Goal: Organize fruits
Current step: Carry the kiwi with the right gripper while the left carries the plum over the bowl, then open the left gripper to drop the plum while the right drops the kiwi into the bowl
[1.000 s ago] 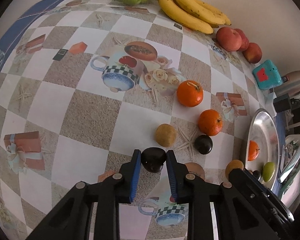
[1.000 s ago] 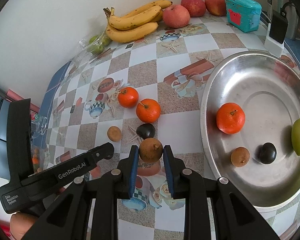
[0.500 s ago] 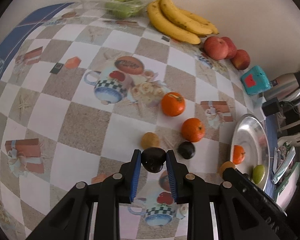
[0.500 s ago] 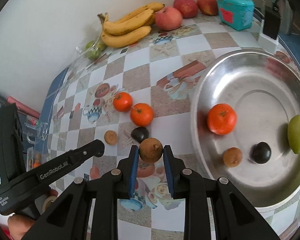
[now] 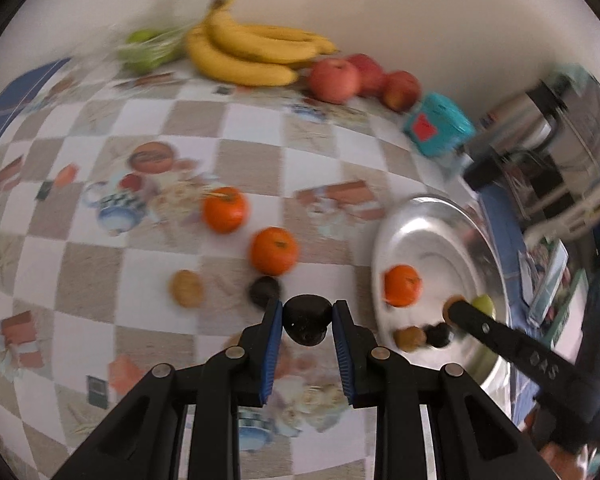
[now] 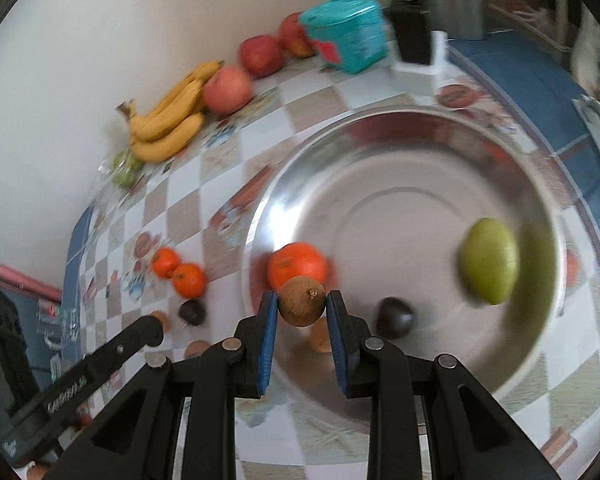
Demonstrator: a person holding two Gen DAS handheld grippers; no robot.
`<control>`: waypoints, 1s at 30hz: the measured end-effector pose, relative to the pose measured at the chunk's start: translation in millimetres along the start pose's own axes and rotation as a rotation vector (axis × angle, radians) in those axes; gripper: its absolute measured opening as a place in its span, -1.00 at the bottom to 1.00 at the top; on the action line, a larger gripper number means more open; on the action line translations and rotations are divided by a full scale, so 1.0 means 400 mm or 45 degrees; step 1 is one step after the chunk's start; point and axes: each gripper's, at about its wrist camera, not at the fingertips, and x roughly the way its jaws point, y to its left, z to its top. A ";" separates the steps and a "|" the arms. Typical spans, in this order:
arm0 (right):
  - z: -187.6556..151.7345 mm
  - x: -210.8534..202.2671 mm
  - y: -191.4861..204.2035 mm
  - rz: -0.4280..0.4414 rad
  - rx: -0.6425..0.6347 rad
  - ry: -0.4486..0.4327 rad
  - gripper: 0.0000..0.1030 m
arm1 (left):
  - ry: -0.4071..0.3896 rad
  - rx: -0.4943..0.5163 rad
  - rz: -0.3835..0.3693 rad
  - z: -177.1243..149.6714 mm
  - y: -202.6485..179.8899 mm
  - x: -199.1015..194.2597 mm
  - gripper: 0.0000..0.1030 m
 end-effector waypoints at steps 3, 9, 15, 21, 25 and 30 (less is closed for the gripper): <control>0.009 -0.016 -0.043 -0.016 0.052 -0.020 -0.49 | -0.019 0.090 -0.012 -0.011 -0.059 0.006 -0.47; 0.014 -0.032 -0.083 -0.022 0.100 -0.038 -0.49 | -0.048 0.266 -0.010 -0.043 -0.162 0.030 -0.47; 0.016 -0.031 -0.088 -0.039 0.102 -0.041 -0.49 | -0.099 0.386 0.000 -0.061 -0.220 0.059 -0.47; 0.015 -0.013 -0.096 -0.044 0.112 -0.030 -0.49 | -0.118 0.444 0.004 -0.070 -0.244 0.074 -0.47; 0.015 0.000 -0.102 -0.047 0.120 -0.029 -0.49 | -0.121 0.443 0.012 -0.071 -0.240 0.088 -0.47; 0.016 0.008 -0.107 -0.048 0.125 -0.028 -0.49 | -0.094 0.457 0.037 -0.076 -0.240 0.111 -0.47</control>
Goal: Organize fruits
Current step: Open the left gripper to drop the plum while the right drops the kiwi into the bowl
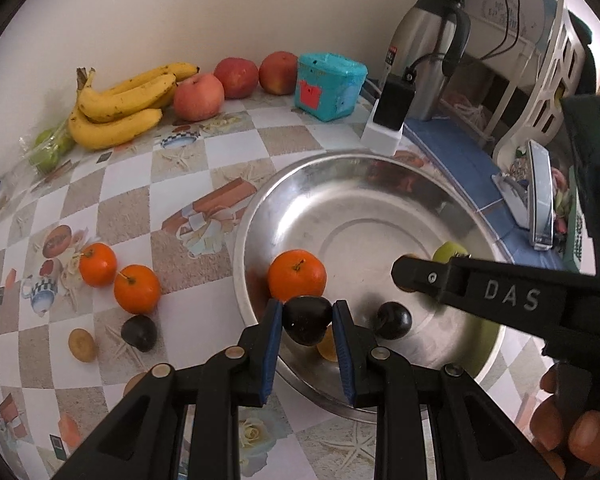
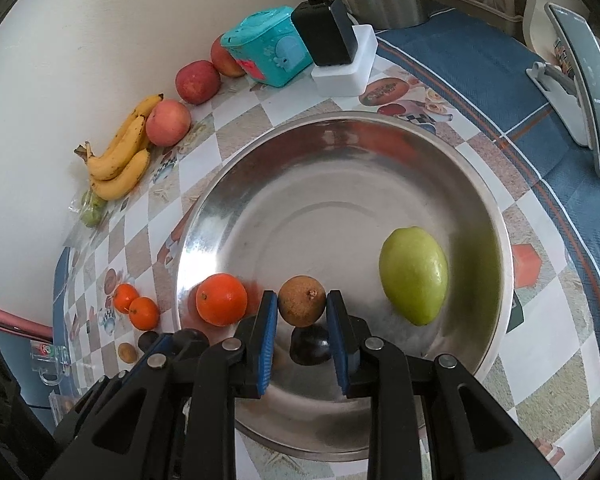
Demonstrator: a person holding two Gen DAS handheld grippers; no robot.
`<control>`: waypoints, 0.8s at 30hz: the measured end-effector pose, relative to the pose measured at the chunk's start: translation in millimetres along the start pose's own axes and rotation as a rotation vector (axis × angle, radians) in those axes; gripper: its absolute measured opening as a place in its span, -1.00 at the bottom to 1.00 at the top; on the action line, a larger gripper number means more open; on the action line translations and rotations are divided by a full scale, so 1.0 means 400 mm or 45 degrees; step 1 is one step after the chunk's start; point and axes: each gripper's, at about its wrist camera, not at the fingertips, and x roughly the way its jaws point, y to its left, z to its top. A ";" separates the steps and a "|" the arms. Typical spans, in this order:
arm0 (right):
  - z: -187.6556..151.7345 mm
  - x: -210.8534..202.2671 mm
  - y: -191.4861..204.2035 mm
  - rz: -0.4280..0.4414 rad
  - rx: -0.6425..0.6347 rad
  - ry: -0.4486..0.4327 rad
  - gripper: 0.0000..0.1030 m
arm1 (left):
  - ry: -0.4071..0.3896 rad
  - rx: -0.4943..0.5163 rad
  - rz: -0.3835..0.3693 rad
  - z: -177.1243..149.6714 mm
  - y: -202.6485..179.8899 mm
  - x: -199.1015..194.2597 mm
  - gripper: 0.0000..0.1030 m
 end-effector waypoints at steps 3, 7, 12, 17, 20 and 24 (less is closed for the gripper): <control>0.000 0.003 0.002 -0.006 -0.004 0.003 -0.48 | 0.006 -0.002 0.003 -0.001 0.000 0.004 -0.46; 0.000 0.007 0.009 -0.018 -0.017 0.006 -0.48 | 0.001 -0.013 -0.008 -0.003 0.003 0.001 -0.45; 0.000 0.010 0.013 -0.034 -0.033 0.006 -0.48 | 0.008 -0.025 -0.017 -0.003 0.006 0.002 -0.43; 0.001 0.009 0.013 -0.044 -0.036 0.000 -0.37 | 0.011 -0.028 -0.024 -0.003 0.008 0.001 -0.37; 0.001 0.008 0.013 -0.044 -0.038 -0.002 -0.37 | 0.002 -0.034 -0.032 0.000 0.009 -0.004 -0.13; 0.001 0.003 0.016 -0.040 -0.043 -0.005 -0.37 | -0.009 -0.037 -0.035 0.003 0.009 -0.011 -0.13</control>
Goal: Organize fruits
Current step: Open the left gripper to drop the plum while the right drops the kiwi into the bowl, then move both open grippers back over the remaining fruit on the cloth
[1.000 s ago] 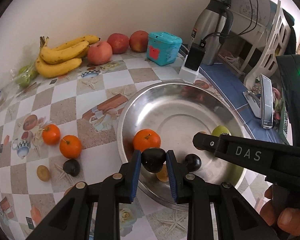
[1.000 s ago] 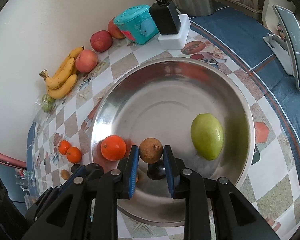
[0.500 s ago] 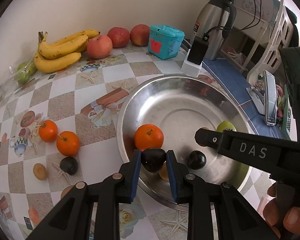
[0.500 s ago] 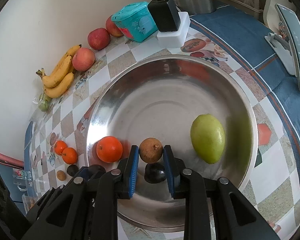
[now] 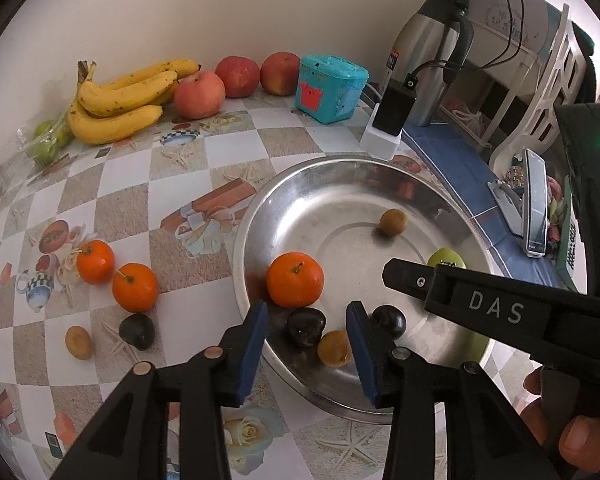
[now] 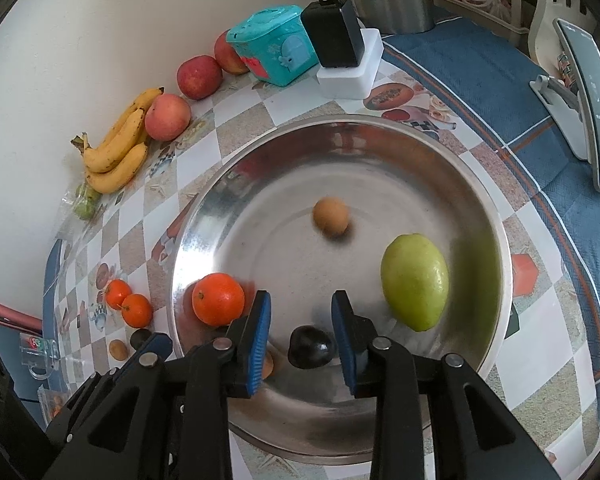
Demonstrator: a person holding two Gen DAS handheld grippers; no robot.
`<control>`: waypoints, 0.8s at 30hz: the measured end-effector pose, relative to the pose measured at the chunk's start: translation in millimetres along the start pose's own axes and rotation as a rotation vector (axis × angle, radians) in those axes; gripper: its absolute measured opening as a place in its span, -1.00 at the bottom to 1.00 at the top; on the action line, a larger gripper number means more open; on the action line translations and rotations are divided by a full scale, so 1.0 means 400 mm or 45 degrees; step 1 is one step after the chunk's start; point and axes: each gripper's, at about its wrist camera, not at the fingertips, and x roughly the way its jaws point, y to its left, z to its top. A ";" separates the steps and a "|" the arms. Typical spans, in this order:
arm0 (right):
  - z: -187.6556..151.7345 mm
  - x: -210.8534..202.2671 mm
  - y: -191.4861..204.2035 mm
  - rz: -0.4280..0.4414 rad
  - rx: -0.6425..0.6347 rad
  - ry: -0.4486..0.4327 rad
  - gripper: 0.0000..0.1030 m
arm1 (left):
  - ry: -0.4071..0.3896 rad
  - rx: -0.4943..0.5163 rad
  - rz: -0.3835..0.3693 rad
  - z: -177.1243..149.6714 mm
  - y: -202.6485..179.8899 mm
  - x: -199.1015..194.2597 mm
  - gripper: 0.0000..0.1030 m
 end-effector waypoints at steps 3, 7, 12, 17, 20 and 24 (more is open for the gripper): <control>0.001 -0.001 0.001 0.001 0.002 -0.001 -0.37 | 0.000 -0.013 0.006 0.003 0.007 -0.002 -0.13; 0.000 -0.002 0.001 0.002 0.002 -0.001 -0.37 | 0.002 -0.054 0.025 0.006 0.027 -0.003 -0.13; 0.000 -0.001 0.003 0.004 -0.002 0.001 -0.37 | 0.000 -0.148 0.044 0.012 0.072 -0.008 -0.13; -0.003 0.000 0.013 0.005 -0.021 0.007 -0.37 | -0.012 -0.258 0.082 0.017 0.126 -0.028 -0.13; -0.005 0.000 0.026 0.007 -0.049 0.009 -0.37 | -0.028 -0.310 0.130 0.022 0.156 -0.044 -0.13; -0.012 -0.007 0.054 0.021 -0.106 0.008 -0.38 | -0.035 -0.391 0.161 0.023 0.200 -0.063 -0.13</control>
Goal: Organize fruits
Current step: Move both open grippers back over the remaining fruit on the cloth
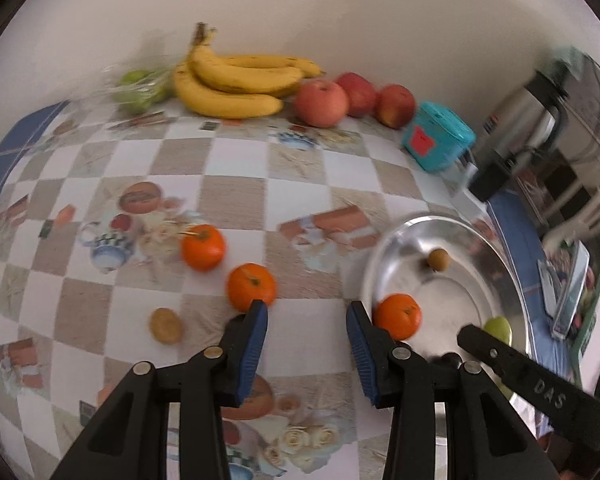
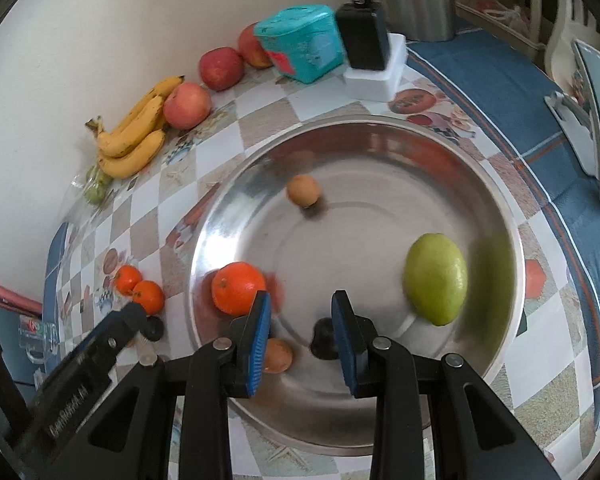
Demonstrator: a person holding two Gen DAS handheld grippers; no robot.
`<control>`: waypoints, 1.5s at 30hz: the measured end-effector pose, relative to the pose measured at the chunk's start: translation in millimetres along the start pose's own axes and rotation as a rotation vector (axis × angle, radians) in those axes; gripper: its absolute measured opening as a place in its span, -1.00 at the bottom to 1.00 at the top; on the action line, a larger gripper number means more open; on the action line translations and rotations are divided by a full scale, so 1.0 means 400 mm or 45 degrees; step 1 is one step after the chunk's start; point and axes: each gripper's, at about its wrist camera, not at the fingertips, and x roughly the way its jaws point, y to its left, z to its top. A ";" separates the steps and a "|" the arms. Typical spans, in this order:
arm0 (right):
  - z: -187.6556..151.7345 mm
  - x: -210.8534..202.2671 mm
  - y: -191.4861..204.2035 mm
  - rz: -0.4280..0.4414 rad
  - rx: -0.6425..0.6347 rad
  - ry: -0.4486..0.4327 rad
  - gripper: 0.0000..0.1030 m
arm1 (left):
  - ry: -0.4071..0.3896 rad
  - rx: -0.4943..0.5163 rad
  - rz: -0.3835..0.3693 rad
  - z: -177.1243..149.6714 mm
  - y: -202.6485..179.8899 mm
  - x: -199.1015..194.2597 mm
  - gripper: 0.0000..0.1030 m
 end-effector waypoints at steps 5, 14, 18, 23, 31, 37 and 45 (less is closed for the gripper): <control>-0.004 -0.007 0.031 0.005 -0.054 -0.003 -0.38 | -0.022 -0.074 0.019 0.013 0.038 -0.024 -0.13; -0.007 -0.011 0.050 -0.026 -0.096 -0.009 0.06 | -0.009 -0.112 0.071 0.016 0.064 -0.029 0.36; -0.007 -0.009 0.051 -0.040 -0.103 -0.011 0.30 | 0.023 -0.103 0.123 0.010 0.067 -0.016 0.53; -0.006 -0.004 0.049 -0.073 -0.109 -0.007 0.53 | 0.037 -0.119 0.186 0.006 0.082 -0.008 0.94; -0.010 0.000 0.054 -0.110 -0.138 -0.021 0.84 | 0.035 -0.119 0.288 0.004 0.106 -0.001 1.00; -0.009 -0.004 0.051 -0.122 -0.138 -0.052 0.84 | 0.013 -0.078 0.343 0.004 0.108 -0.008 1.00; -0.008 -0.002 0.064 -0.076 -0.163 -0.068 0.84 | 0.069 -0.011 0.450 0.001 0.132 -0.004 1.00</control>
